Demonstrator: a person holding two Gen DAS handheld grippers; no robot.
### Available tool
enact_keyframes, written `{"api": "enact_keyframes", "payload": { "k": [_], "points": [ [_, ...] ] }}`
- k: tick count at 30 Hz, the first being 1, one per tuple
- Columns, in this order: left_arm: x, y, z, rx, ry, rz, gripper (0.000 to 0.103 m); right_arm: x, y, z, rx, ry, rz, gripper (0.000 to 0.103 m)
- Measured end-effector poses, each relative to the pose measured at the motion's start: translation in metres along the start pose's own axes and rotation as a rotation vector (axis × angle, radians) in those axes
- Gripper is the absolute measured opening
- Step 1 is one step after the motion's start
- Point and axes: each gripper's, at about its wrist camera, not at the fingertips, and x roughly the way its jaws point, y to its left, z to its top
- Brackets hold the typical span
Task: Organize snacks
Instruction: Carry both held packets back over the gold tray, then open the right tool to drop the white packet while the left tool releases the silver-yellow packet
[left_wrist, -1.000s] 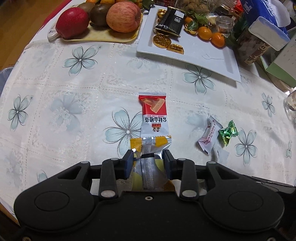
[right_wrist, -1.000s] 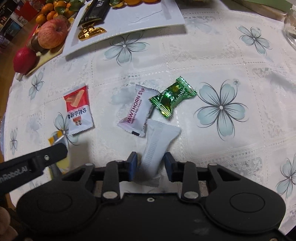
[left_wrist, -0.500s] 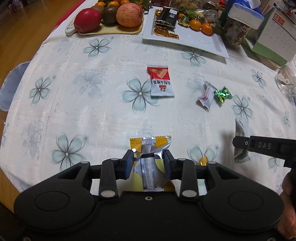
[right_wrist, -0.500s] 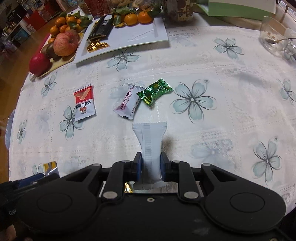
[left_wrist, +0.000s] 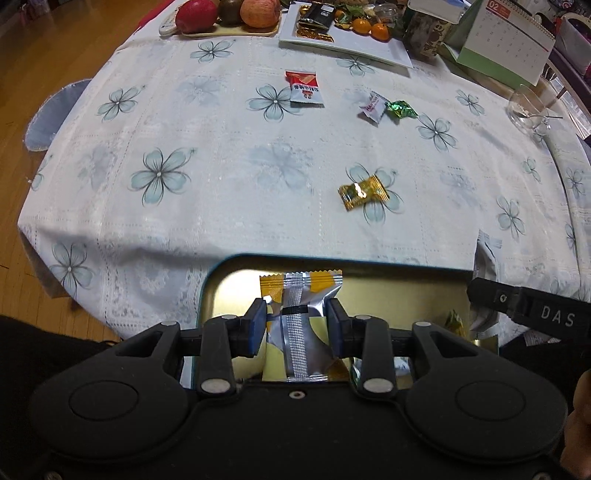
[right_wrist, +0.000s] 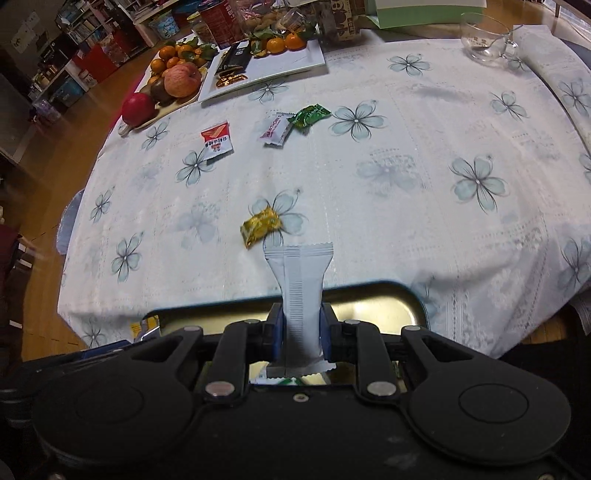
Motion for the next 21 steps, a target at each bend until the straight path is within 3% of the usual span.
{"api": "enact_keyframes", "payload": {
  "k": [12, 21],
  "points": [
    [-0.015, -0.031, -0.067, 0.046, 0.041, -0.029, 0.044, -0.038, -0.026, -0.094, 0.059, 0.018, 0.028, 0.022],
    [-0.016, -0.045, -0.083, 0.04, 0.055, -0.005, 0.043, -0.042, -0.034, -0.116, 0.022, -0.005, 0.007, 0.025]
  ]
}}
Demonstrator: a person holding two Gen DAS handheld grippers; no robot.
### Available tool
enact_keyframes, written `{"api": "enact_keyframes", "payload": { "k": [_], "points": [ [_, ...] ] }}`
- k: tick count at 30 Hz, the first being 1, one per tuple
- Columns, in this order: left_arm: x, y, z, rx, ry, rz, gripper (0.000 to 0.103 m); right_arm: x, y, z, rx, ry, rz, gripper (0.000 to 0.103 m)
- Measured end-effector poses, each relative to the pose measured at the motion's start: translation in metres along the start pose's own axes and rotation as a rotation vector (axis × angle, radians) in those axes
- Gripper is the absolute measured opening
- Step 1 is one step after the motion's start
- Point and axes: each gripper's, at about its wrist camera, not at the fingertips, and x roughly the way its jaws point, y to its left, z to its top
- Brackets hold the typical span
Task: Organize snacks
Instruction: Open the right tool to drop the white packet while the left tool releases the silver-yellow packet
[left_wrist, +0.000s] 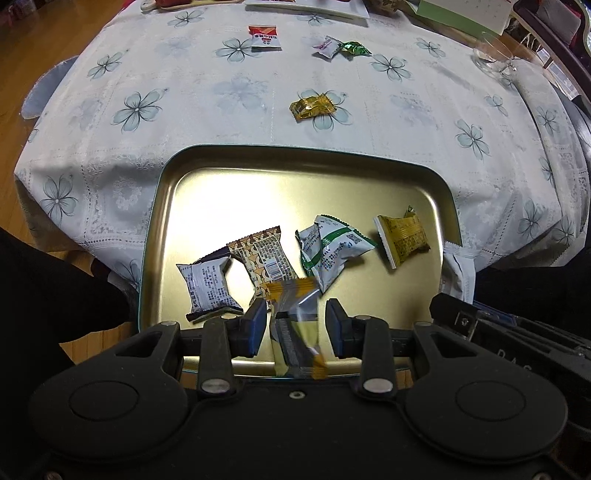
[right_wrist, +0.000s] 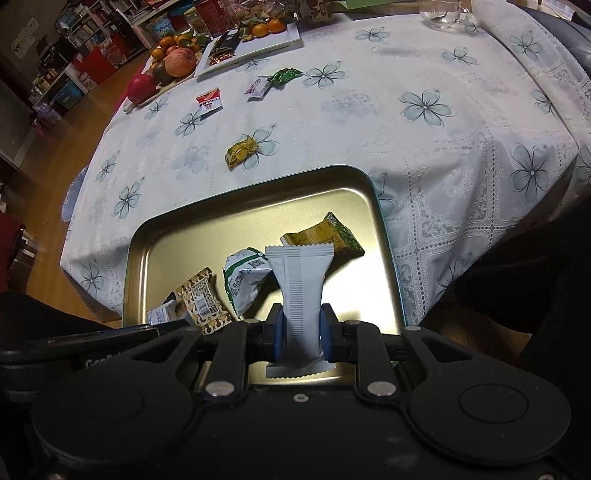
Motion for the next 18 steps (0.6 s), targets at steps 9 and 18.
{"api": "enact_keyframes", "payload": {
  "k": [9, 18],
  "points": [
    [-0.001, -0.005, -0.003, 0.006, 0.018, 0.054, 0.044, -0.004, -0.004, -0.003, 0.0, -0.005, 0.037, 0.027],
    [0.012, 0.001, 0.003, -0.014, 0.072, 0.059, 0.044, 0.018, -0.006, -0.001, 0.024, 0.062, 0.019, 0.031]
  ]
}}
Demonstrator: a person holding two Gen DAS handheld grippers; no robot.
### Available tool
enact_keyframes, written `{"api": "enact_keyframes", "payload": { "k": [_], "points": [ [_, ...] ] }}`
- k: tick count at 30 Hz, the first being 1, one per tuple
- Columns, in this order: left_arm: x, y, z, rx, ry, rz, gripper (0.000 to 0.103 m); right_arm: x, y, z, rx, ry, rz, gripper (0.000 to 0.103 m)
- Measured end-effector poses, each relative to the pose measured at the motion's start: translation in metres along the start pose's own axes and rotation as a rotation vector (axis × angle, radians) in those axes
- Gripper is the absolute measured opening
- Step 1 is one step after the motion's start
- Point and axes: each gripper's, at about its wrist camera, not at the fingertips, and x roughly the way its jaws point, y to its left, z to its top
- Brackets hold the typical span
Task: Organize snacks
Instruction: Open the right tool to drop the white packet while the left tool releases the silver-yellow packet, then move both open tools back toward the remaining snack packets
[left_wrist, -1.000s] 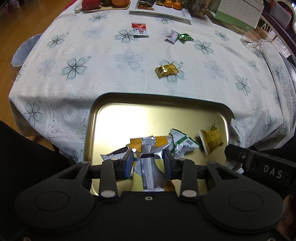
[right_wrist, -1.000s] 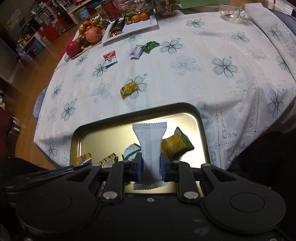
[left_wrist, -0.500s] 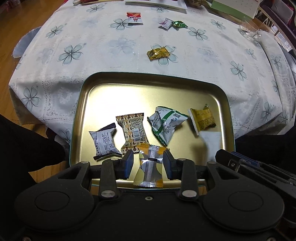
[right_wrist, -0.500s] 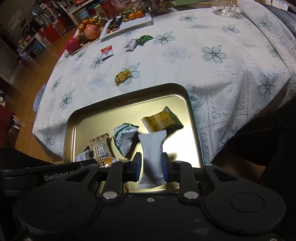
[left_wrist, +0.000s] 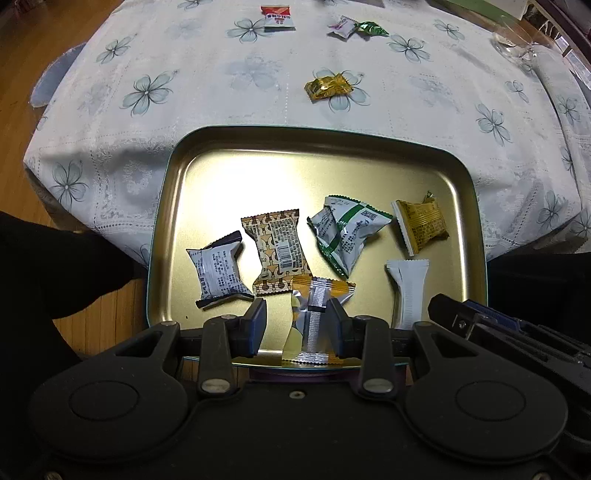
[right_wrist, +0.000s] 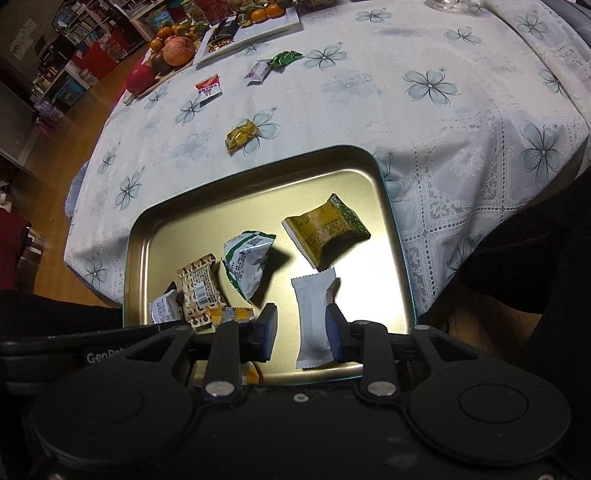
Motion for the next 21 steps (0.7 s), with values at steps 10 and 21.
{"api": "enact_keyframes", "payload": {
  "k": [10, 21],
  "points": [
    [0.012, 0.015, 0.017, -0.027, 0.012, -0.017, 0.044, 0.02, 0.015, 0.013, -0.024, 0.078, -0.052, 0.031],
    [0.028, 0.035, 0.073, -0.034, 0.012, 0.007, 0.044, 0.051, 0.031, 0.053, -0.05, 0.17, -0.087, 0.035]
  ]
}}
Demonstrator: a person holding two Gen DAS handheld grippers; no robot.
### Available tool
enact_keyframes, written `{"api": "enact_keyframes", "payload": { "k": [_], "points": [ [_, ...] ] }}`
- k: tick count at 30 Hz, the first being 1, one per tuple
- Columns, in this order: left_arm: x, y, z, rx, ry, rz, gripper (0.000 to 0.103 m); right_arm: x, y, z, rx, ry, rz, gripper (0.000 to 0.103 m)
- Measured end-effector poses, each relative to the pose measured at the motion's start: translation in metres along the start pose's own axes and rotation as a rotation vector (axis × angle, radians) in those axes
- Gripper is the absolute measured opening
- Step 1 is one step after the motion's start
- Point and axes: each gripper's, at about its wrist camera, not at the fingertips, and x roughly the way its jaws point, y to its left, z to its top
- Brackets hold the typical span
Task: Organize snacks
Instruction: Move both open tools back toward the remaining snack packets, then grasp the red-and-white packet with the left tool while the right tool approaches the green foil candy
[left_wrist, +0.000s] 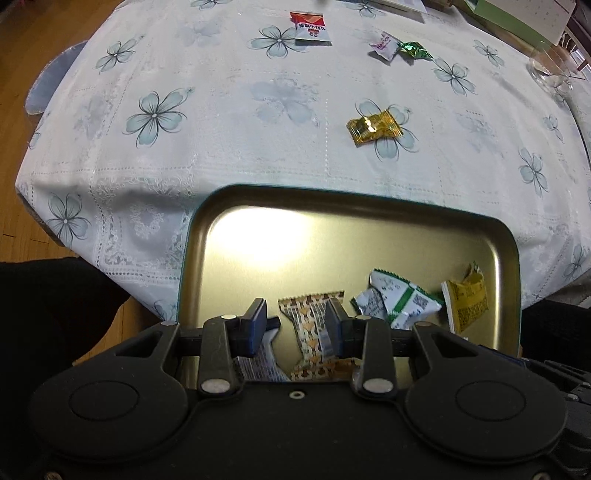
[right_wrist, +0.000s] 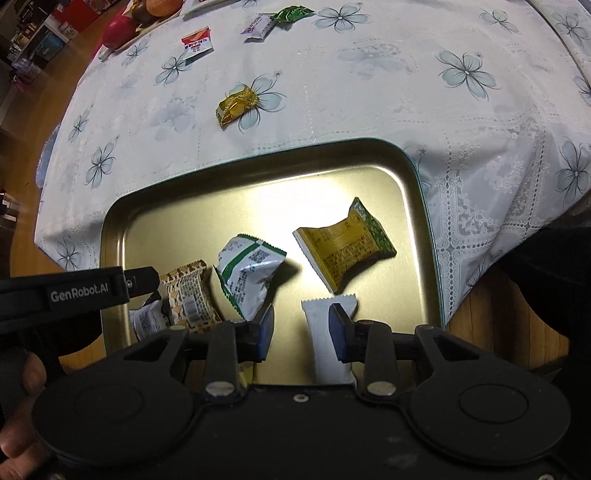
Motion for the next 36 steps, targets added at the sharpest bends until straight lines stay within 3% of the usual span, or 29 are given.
{"api": "enact_keyframes", "payload": {
  "k": [9, 18, 27, 36],
  "points": [
    [0.01, 0.008, 0.067, 0.01, -0.03, 0.044, 0.044, 0.004, 0.009, 0.073, -0.014, -0.012, -0.006, 0.035],
    [0.025, 0.002, 0.14, 0.031, -0.077, 0.073, 0.044, 0.015, 0.017, 0.172, 0.008, -0.065, -0.049, 0.035],
    [0.046, -0.003, 0.211, 0.023, -0.105, 0.062, 0.044, 0.038, 0.012, 0.263, 0.098, -0.076, -0.047, 0.035],
    [0.065, -0.002, 0.259, -0.007, -0.158, 0.043, 0.044, 0.058, 0.012, 0.329, 0.211, -0.172, 0.005, 0.038]
  ]
}}
